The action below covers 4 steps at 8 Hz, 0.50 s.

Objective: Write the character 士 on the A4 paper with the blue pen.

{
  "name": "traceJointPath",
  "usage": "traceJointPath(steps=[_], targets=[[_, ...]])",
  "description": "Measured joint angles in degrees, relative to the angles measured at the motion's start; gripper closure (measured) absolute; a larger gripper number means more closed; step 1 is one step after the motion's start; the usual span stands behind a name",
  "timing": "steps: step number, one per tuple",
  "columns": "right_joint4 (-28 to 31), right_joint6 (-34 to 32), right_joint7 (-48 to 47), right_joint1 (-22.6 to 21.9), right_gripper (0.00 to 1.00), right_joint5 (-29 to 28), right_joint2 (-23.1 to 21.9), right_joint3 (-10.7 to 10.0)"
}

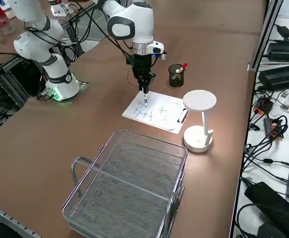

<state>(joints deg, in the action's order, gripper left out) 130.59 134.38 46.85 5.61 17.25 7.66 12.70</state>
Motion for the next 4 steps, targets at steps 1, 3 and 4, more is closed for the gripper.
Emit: traceJointPath(steps=[1,3,4], targets=[[0.1,0.0,0.0,0.0,0.80,0.0,0.0,0.1],[0.6,0.0,0.0,0.0,0.80,0.0,-0.4,0.2],[1.0,0.0,0.0,0.0,0.80,0.0,-0.7,0.3]])
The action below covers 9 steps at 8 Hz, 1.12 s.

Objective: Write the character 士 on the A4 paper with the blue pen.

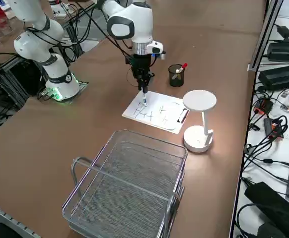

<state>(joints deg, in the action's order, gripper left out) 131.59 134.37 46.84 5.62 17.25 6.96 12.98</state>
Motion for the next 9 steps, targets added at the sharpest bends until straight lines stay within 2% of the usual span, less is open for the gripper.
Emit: traceJointPath(steps=[9], targets=[[4.3,0.0,-1.8,0.3,0.80,0.0,-3.2,1.9]])
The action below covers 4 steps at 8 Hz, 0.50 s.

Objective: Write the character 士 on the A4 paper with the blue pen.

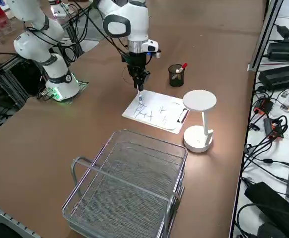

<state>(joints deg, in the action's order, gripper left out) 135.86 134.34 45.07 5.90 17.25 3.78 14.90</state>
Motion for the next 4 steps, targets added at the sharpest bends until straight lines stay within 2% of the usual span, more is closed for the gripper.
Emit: traceJointPath(steps=[4], targets=[[0.7,-0.1,-0.2,0.0,0.80,0.0,-0.5,0.3]])
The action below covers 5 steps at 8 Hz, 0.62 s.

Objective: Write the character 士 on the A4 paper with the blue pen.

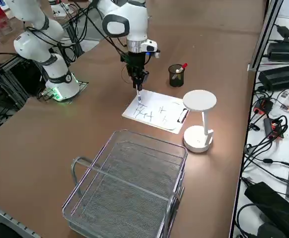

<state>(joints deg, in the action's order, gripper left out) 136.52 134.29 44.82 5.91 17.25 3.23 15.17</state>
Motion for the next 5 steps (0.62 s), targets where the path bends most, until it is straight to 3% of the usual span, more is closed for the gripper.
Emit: traceJointPath(steps=[5], targets=[[-2.3,-0.4,0.0,0.2,0.80,0.0,-0.4,0.1]])
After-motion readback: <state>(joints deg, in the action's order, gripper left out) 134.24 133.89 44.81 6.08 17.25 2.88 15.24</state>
